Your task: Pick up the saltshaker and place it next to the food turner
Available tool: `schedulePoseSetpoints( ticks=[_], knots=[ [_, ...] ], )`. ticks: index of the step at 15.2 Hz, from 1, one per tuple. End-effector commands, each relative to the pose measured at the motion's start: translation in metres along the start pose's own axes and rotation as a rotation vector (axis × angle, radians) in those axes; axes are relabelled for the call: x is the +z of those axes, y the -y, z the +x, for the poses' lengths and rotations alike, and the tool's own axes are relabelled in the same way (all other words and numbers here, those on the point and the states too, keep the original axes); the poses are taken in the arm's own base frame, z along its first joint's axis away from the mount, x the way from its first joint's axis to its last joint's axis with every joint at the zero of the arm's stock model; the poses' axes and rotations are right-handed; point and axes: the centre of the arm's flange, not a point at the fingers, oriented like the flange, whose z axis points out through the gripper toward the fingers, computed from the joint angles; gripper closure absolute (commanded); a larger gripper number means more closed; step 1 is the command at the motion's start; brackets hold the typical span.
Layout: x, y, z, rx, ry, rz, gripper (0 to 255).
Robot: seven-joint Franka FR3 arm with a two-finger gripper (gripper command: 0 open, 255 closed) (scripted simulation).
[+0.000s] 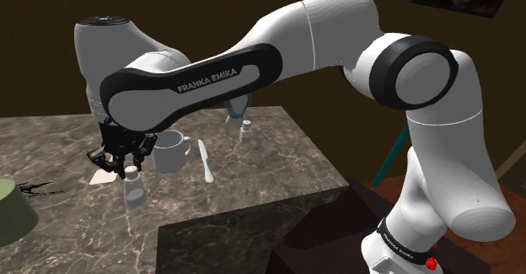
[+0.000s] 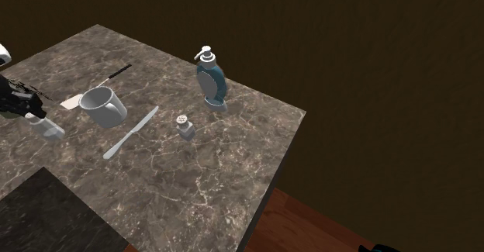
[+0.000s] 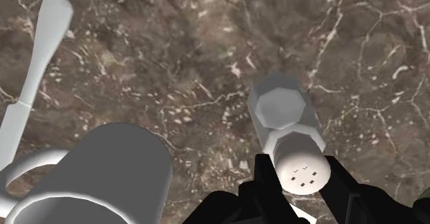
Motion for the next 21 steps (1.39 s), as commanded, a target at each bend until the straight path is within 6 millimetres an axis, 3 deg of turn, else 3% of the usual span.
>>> schedulePoseSetpoints(
  ticks=[1, 3, 4, 9, 13, 21],
  knots=[
    [0.000, 0.000, 0.000, 0.000, 0.000, 0.000, 255],
    [0.000, 0.000, 0.000, 0.000, 0.000, 0.000, 255],
    [0.000, 0.000, 0.000, 0.000, 0.000, 0.000, 0],
    [0.000, 0.000, 0.000, 0.000, 0.000, 0.000, 0],
    [-0.050, 0.000, 0.000, 0.000, 0.000, 0.000, 0],
    [-0.050, 0.000, 0.000, 0.000, 0.000, 0.000, 0]
  ],
)
